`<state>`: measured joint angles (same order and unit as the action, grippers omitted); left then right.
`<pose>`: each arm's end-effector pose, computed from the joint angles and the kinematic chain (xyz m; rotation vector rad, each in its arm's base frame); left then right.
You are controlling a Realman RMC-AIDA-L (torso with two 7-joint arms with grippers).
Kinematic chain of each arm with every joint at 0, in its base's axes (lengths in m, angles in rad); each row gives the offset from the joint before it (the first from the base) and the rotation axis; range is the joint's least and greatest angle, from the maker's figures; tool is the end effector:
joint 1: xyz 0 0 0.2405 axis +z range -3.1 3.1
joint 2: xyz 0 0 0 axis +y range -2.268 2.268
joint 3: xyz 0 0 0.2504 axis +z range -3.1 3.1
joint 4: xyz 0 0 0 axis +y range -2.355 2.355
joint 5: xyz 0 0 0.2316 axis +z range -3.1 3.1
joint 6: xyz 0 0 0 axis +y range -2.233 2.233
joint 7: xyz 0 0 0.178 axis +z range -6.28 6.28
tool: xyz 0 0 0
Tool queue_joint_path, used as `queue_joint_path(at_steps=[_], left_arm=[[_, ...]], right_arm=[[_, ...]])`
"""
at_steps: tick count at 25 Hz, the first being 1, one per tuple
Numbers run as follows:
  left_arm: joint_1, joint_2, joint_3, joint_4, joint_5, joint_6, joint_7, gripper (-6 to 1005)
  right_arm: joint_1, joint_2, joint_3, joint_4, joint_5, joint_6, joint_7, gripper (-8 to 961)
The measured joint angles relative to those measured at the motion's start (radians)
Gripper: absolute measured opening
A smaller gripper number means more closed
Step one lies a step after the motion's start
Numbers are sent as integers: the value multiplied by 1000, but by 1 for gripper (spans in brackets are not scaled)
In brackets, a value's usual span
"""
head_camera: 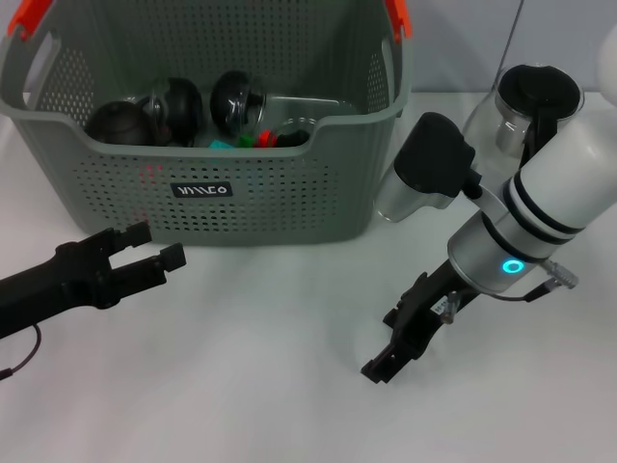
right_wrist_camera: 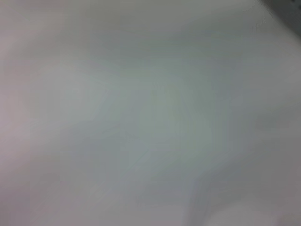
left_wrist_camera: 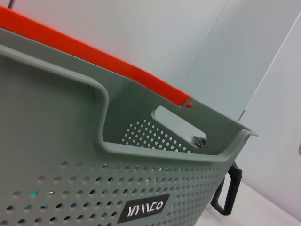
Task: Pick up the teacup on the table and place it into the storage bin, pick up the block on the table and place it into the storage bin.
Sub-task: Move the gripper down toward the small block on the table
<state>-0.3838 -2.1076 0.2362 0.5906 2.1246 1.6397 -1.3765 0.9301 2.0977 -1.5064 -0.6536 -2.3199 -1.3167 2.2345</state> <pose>-0.3310 0.3033 -0.0005 -2.3311 -1.0059 -0.9074 0.1768 0.3757 -0.1363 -2.9879 0.7322 -0.5685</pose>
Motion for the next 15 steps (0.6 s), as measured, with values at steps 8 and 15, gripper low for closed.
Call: queue_joint_path(at_steps=[8, 15], left_arm=[[0, 0, 0, 0, 0, 0, -2, 849], [-2, -1, 0, 0, 0, 0, -1, 849]], right_arm=[[-10, -1, 11, -77, -83, -5, 139, 909], [0, 2, 3, -99, -147, -52, 265, 890]])
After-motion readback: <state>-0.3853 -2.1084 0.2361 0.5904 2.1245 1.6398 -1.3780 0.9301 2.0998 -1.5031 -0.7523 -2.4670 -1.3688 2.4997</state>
